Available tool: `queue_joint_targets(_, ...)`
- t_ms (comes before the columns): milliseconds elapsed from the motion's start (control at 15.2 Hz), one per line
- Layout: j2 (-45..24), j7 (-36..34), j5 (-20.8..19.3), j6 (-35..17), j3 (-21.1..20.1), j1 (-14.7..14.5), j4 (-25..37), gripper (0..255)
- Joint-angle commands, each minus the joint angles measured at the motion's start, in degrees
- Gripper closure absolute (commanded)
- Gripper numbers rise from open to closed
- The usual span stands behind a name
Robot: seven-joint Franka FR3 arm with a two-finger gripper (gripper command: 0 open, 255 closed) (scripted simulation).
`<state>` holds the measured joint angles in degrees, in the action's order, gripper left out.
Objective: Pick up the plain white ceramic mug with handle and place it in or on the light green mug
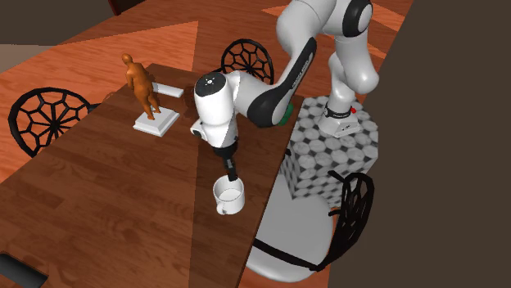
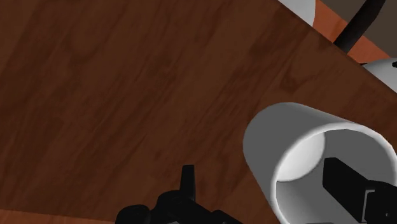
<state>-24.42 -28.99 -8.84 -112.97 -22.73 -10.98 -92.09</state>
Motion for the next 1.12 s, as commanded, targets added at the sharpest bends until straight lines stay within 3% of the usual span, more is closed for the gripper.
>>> queue_joint_targets(0,-5.14,-1.31,-1.28,0.96,0.37,-1.79,5.93,0)
queue_joint_targets(528,-6.98,-1.85,-2.10,-3.92,0.91,-1.97,2.78,0)
queue_joint_targets(1056,-6.98,-1.85,-2.10,-3.92,0.91,-1.97,2.78,0)
